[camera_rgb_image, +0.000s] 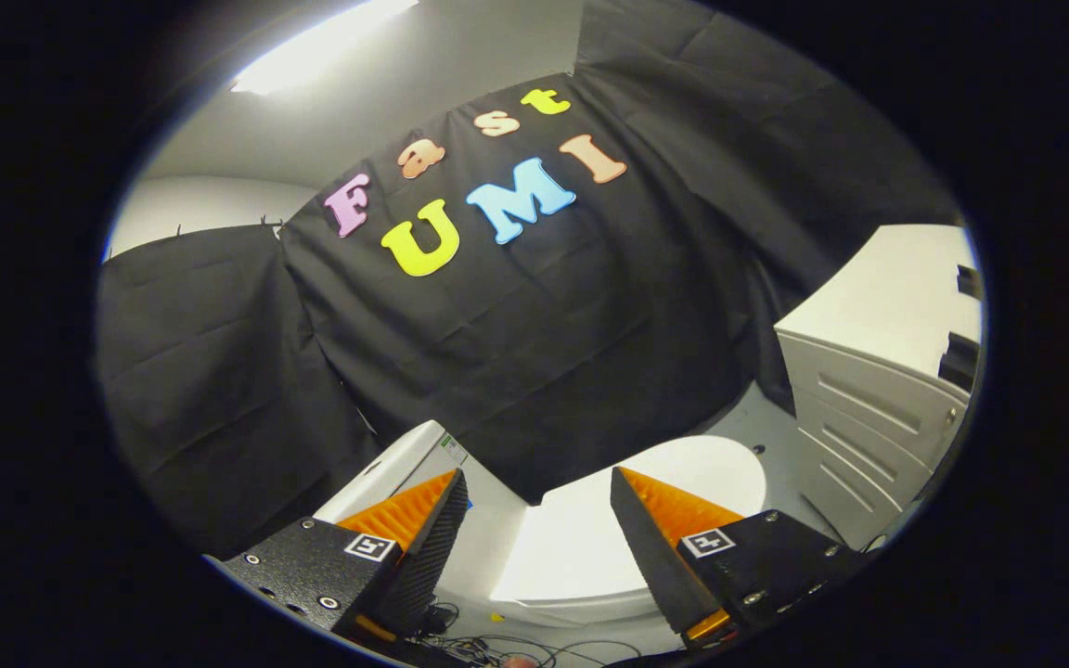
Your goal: Open the toilet lid.
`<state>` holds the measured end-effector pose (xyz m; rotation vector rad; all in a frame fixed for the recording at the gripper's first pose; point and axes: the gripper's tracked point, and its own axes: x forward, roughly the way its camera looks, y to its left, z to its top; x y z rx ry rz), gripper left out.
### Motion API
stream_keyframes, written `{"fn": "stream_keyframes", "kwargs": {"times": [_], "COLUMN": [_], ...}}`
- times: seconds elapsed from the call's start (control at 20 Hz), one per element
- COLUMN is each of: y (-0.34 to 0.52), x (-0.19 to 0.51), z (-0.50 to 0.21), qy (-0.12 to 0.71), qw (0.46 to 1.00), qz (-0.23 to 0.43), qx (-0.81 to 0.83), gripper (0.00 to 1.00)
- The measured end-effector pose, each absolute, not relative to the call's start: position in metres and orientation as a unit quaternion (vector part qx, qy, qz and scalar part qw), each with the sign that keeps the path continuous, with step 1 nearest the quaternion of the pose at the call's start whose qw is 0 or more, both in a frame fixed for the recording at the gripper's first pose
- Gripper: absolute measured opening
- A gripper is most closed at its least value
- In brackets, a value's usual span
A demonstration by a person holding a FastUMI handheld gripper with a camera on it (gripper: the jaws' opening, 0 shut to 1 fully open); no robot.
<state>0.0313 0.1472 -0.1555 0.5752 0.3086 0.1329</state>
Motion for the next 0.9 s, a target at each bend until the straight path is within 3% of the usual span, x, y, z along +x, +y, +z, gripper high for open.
{"fn": "stream_keyframes", "kwargs": {"times": [0.9], "y": [0.097], "x": [-0.017], "z": [-0.345], "qy": [0.29], "qw": [0.884], "qz": [-0.018], "qx": [0.367], "gripper": [0.95]}}
